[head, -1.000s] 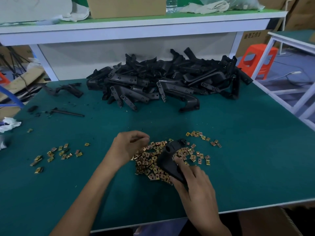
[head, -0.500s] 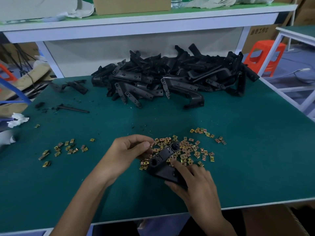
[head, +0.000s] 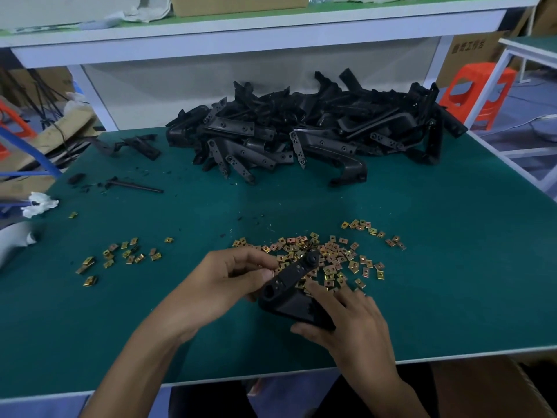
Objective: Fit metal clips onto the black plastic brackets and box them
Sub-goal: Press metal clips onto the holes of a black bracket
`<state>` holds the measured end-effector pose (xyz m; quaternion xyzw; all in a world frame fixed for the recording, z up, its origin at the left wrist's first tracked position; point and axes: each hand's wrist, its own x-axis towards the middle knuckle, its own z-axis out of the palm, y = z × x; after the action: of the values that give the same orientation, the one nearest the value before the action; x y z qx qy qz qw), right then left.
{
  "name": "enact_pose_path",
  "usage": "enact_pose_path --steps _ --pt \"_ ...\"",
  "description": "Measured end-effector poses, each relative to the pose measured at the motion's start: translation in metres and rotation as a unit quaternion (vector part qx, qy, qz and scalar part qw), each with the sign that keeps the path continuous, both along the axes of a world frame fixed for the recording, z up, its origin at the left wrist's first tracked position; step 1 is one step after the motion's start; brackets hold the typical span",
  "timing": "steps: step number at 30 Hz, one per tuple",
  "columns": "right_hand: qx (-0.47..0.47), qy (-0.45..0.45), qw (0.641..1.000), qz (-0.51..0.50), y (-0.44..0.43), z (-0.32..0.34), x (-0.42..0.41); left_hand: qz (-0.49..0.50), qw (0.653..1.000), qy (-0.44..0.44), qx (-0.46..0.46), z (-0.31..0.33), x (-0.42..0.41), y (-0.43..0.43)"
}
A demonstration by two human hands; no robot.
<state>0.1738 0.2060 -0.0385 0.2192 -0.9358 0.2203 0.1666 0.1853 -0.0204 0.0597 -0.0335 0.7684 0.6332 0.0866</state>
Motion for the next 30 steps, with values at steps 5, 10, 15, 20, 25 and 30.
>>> enact_pose_path --steps 5,10,15,20,25,30 --pt "-0.003 0.015 1.000 0.009 0.000 -0.004 -0.001 0.009 1.000 -0.024 0.016 0.003 -0.001 -0.004" --pt "0.012 0.008 1.000 0.008 0.000 -0.005 -0.001 -0.013 0.999 -0.031 -0.004 0.006 0.000 -0.007" --pt "0.018 0.016 1.000 0.015 -0.001 -0.005 -0.001 -0.081 0.993 -0.021 -0.087 0.011 -0.003 -0.013" --pt "0.028 0.016 0.999 0.036 -0.001 -0.006 -0.001 -0.154 0.977 -0.028 -0.145 0.014 -0.008 -0.012" --pt "0.025 0.005 1.000 0.017 -0.002 -0.006 -0.001 -0.160 0.973 -0.016 -0.166 0.016 -0.013 -0.010" --pt "0.017 0.008 1.000 -0.010 -0.003 -0.004 -0.001 -0.031 0.982 0.029 -0.185 -0.005 -0.039 -0.010"
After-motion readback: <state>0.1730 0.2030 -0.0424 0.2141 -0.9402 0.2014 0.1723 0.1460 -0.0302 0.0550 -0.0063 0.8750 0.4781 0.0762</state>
